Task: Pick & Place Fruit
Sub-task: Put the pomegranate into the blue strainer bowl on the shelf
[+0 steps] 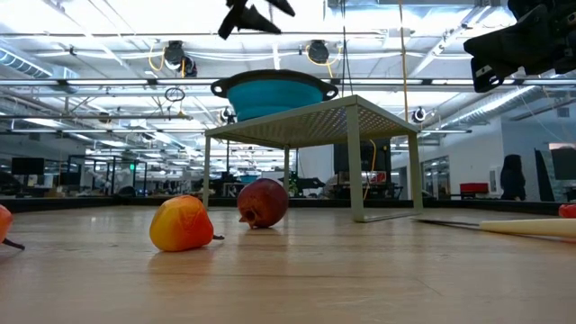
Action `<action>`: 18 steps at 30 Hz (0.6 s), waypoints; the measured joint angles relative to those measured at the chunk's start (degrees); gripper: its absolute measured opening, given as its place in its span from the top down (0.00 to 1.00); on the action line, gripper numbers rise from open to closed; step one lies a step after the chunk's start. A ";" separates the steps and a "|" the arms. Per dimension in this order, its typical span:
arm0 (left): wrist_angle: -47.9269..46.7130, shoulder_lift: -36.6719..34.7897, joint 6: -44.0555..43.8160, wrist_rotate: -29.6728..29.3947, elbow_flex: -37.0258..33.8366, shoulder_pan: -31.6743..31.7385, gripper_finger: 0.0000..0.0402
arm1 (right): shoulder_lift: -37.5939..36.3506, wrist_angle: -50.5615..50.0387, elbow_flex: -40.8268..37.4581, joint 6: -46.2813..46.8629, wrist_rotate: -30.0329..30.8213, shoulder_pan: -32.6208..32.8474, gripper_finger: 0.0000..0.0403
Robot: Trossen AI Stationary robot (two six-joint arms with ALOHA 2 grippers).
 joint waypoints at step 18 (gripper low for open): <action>0.00 -1.89 -2.28 -1.78 0.14 -17.45 0.48 | 0.01 0.00 0.01 0.01 -0.25 -0.01 1.00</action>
